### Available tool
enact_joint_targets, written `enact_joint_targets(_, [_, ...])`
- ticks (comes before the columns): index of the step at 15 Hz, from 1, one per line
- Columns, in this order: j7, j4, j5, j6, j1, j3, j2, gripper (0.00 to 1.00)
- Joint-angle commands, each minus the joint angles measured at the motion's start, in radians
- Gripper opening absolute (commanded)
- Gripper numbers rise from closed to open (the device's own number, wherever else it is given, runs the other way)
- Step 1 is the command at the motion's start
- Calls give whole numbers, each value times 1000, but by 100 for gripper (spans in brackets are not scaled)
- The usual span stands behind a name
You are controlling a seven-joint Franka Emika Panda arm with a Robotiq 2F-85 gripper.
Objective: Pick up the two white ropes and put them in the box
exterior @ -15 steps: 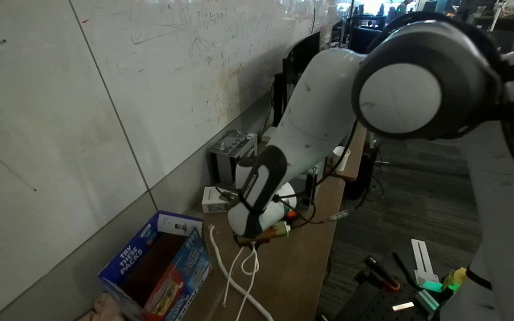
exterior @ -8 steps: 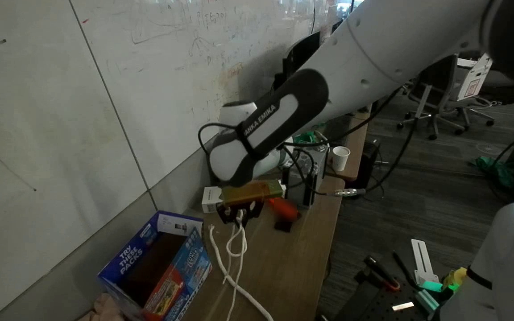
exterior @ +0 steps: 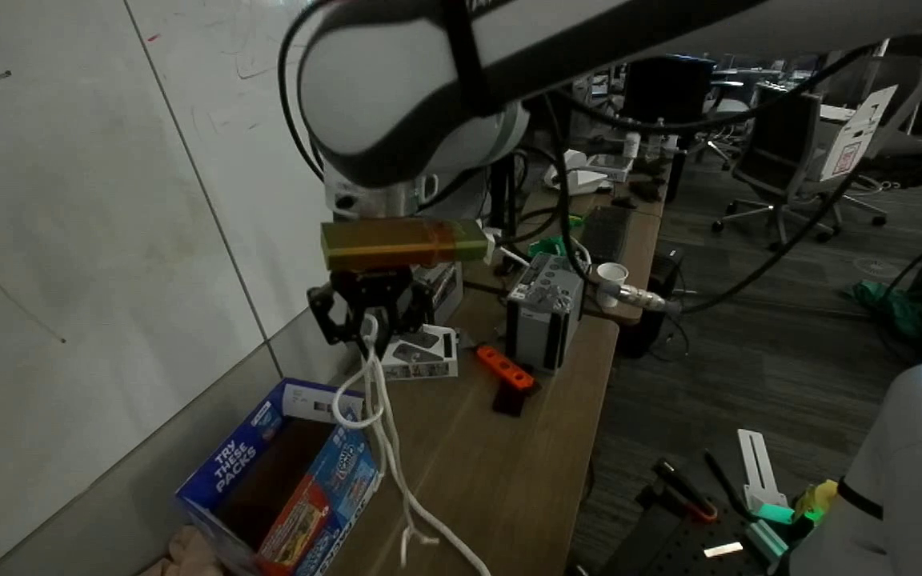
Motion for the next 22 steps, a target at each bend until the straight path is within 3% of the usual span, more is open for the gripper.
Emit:
enact_joint_targets(1, [120,169,5,-117,-9,64,-35,3])
enact_joint_targets(5, [252,388,-22,-166,-11,121,0,3])
enact_joint_targets(10, [327,597,-87,-162,-11,140,97,3])
enact_joint_targets(17, [389,761,-262,-93,17,112,276,3])
enact_joint_targets(22, [421,854,-324,-87,45,77,374,3])
